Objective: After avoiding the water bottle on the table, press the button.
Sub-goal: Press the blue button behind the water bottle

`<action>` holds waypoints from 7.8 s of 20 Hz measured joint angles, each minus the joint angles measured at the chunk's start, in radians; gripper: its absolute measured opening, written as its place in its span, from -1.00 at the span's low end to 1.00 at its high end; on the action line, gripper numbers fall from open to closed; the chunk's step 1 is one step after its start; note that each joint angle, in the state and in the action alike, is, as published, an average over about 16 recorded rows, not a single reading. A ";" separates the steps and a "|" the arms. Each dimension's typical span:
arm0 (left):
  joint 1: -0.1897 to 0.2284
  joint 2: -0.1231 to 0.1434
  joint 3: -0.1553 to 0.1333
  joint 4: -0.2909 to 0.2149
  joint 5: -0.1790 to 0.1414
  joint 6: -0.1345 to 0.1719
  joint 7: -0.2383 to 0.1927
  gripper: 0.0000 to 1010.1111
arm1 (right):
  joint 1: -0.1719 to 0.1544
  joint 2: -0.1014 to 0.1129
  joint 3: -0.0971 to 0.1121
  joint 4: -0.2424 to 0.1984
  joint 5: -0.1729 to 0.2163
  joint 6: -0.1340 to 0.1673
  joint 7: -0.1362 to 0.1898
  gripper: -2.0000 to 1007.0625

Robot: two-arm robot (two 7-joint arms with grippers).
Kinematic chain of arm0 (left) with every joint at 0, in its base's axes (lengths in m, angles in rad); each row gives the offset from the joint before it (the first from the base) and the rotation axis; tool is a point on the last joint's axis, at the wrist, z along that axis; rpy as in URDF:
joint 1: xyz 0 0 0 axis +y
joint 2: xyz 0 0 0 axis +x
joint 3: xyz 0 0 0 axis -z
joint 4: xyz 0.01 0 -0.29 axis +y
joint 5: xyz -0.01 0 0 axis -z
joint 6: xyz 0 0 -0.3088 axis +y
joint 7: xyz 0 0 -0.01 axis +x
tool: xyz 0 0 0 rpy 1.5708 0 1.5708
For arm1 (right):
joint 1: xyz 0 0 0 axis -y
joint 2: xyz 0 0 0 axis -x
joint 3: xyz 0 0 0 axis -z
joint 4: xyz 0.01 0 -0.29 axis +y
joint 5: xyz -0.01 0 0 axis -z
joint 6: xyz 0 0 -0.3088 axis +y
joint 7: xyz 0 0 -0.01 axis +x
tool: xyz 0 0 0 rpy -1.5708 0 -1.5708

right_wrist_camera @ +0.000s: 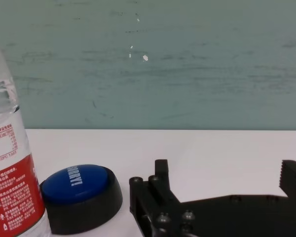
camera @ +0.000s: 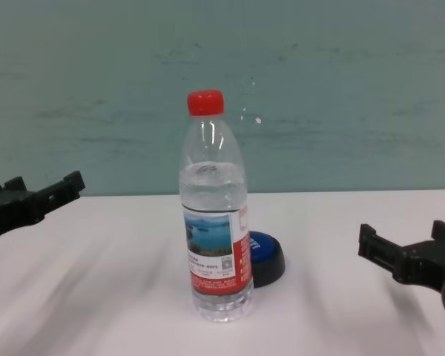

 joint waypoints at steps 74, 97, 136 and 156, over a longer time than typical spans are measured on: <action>0.259 0.085 0.056 -0.258 -0.052 -0.034 -0.050 1.00 | 0.115 -0.007 0.074 -0.005 -0.063 0.176 0.161 0.99; 0.259 0.085 0.056 -0.258 -0.052 -0.034 -0.050 1.00 | 0.282 0.019 0.029 0.139 -0.058 0.214 0.297 0.99; 0.259 0.085 0.056 -0.258 -0.052 -0.034 -0.050 1.00 | 0.478 0.003 -0.068 0.377 -0.032 0.177 0.354 0.99; 0.259 0.085 0.056 -0.258 -0.052 -0.034 -0.050 1.00 | 0.558 -0.019 -0.103 0.499 -0.024 0.164 0.386 0.99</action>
